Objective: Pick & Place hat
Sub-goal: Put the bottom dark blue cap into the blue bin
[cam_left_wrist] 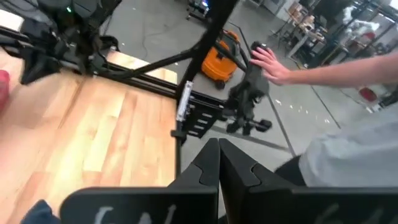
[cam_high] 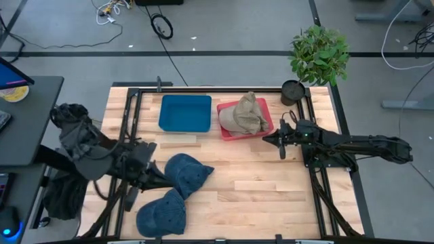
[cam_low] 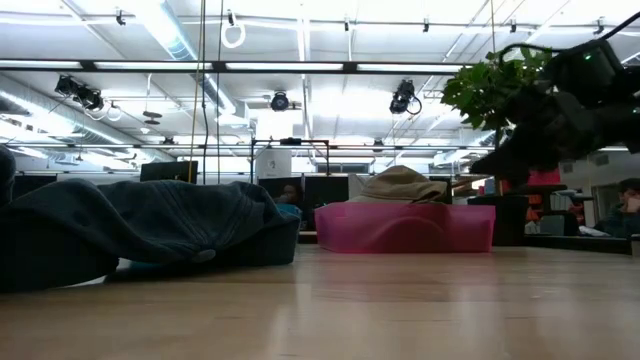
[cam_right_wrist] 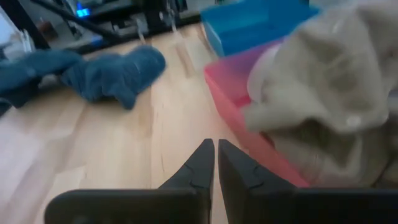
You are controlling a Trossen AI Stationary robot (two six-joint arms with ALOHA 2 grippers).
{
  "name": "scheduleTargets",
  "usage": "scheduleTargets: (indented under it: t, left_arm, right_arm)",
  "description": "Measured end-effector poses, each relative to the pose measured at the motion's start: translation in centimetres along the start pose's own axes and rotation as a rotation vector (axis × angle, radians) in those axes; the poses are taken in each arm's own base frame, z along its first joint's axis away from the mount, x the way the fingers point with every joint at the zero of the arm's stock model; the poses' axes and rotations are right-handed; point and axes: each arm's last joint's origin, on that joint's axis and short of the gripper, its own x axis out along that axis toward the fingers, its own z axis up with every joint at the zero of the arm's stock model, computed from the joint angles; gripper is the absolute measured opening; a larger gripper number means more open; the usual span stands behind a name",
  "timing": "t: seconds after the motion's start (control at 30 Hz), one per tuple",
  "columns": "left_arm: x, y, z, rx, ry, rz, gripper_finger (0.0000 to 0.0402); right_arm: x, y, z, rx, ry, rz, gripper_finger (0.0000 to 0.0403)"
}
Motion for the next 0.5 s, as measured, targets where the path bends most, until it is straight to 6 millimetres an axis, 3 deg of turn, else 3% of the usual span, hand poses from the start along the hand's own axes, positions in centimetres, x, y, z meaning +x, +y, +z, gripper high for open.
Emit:
scheduleTargets:
  t: [0.3, 0.5]
  left_arm:
    - [-0.2, -2.3, 1.2, 0.005, 0.15, 0.076, 0.0002]
    - [1.3, -2.4, -0.9, -0.038, 0.449, 0.133, 0.0002]
  right_arm:
    - [-2.8, 0.9, 2.5, -0.067, -0.332, 0.045, 0.0027]
    - [-4.2, 1.3, 3.3, -0.098, -0.483, 0.064, 0.0027]
